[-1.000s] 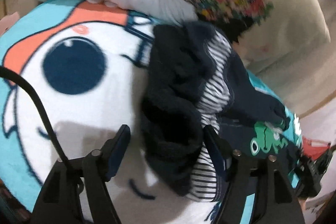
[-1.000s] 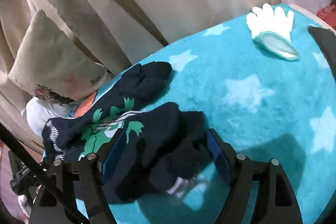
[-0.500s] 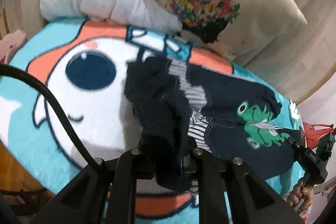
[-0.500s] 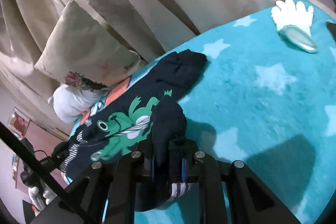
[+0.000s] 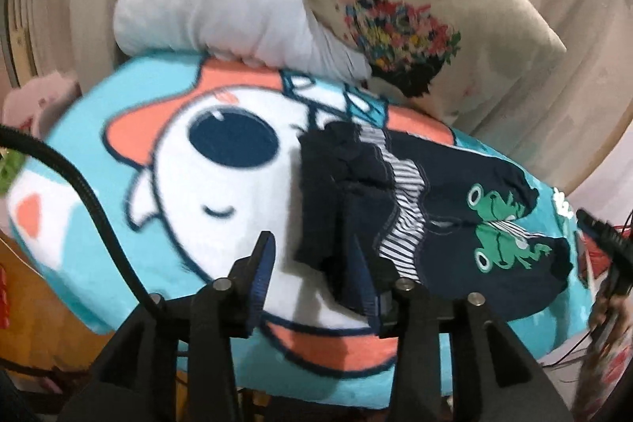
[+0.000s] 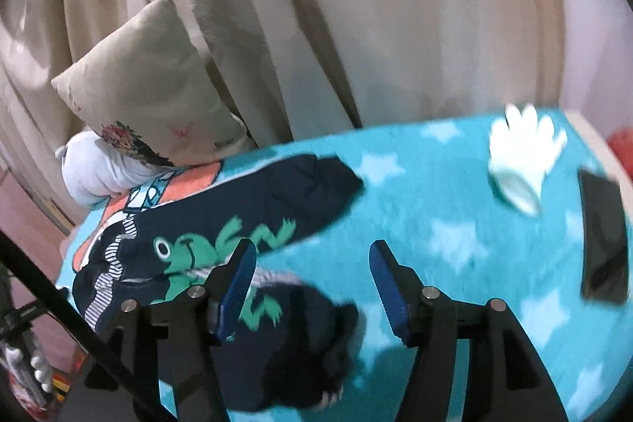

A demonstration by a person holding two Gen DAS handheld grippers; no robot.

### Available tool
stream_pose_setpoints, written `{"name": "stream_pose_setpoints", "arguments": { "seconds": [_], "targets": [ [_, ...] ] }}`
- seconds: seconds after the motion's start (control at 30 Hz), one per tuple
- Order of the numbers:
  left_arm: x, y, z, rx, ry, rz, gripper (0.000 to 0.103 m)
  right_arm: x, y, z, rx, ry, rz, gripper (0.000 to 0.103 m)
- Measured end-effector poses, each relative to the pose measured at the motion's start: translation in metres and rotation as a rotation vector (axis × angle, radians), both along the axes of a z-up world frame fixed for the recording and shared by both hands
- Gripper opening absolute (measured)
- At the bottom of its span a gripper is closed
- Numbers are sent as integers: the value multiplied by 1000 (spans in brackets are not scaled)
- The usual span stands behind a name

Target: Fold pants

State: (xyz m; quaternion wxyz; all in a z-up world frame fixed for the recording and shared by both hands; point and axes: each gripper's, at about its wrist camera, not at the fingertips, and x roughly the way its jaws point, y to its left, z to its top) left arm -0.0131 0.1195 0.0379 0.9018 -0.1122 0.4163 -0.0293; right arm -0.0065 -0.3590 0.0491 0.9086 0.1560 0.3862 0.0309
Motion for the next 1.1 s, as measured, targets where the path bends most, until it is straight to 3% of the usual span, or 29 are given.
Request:
{"name": "stream_pose_setpoints", "arguments": {
  "seconds": [0.23, 0.3, 0.4, 0.57, 0.73, 1.03, 1.1],
  "targets": [
    [18, -15, 42, 67, -97, -97, 52, 50, 39, 13, -103, 18, 176, 67],
    [35, -27, 52, 93, -111, -153, 60, 69, 51, 15, -144, 30, 248, 72],
    [72, -46, 54, 126, -89, -225, 61, 96, 70, 10, -203, 65, 340, 73],
    [145, -70, 29, 103, 50, -304, 61, 147, 91, -11, -269, 146, 441, 73],
    [189, -89, -7, 153, 152, -354, 61, 186, 97, -34, -247, 218, 505, 73],
    [237, -99, -51, 215, 237, -460, 62, 225, 89, -75, -246, 295, 580, 73],
    [242, -104, -60, 218, 256, -511, 66, 226, 88, -80, -250, 289, 597, 77]
  ]
}}
